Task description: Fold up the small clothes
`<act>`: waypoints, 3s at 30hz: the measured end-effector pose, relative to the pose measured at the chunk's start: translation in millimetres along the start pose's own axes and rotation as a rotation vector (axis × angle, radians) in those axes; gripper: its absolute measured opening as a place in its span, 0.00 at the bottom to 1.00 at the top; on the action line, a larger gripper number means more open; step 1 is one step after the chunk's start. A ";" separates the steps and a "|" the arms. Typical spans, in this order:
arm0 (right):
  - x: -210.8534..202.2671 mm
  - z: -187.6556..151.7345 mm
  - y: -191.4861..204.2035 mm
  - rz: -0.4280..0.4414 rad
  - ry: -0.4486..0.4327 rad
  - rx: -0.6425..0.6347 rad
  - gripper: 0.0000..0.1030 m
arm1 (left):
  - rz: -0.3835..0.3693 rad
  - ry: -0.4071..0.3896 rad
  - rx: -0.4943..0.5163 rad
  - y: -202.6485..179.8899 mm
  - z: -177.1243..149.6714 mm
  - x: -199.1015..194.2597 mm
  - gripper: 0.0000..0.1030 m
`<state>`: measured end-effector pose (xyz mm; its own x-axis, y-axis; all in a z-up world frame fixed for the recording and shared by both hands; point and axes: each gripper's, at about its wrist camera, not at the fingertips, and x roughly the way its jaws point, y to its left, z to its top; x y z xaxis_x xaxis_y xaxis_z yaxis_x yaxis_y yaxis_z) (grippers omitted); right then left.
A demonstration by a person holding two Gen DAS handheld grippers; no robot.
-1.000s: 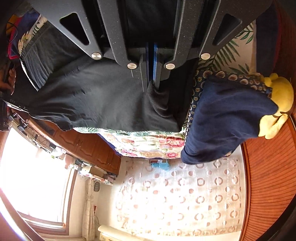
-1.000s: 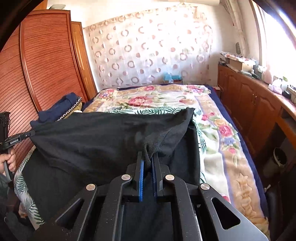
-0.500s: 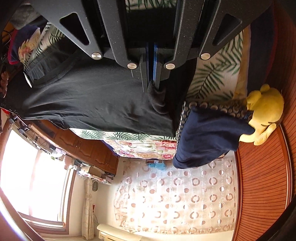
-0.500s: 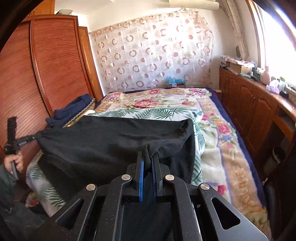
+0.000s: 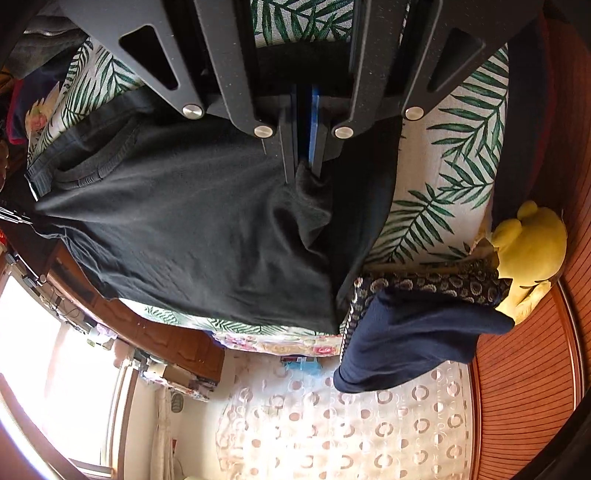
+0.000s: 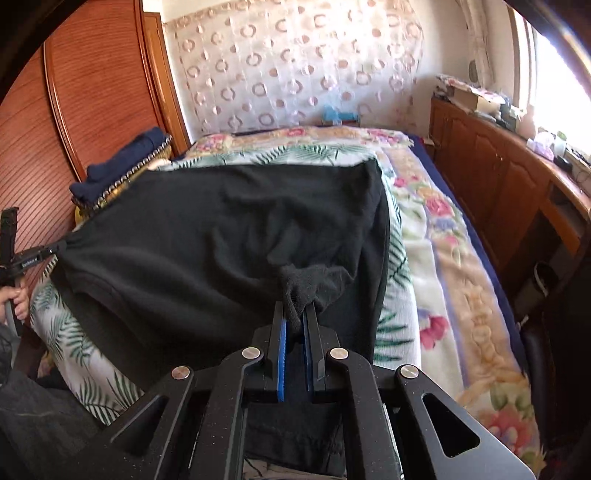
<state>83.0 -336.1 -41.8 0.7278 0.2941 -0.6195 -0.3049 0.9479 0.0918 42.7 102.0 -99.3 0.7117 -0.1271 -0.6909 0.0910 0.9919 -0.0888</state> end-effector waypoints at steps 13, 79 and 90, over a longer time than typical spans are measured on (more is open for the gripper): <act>-21.4 0.5 18.6 -0.025 -0.030 -0.041 0.10 | 0.005 -0.070 0.006 -0.9 12.0 -24.5 0.46; 51.3 -14.5 86.0 -0.009 -0.006 -0.090 0.57 | -0.161 -0.095 0.046 -33.6 35.6 -13.0 0.09; 8.0 -13.3 50.2 -0.059 -0.043 -0.033 0.57 | -0.343 -0.152 0.164 -125.4 93.1 -9.3 0.09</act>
<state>65.3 -287.8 -52.5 0.7707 0.2434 -0.5889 -0.2801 0.9595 0.0301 89.5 -21.2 -15.0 0.7144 -0.4613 -0.5262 0.4420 0.8804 -0.1717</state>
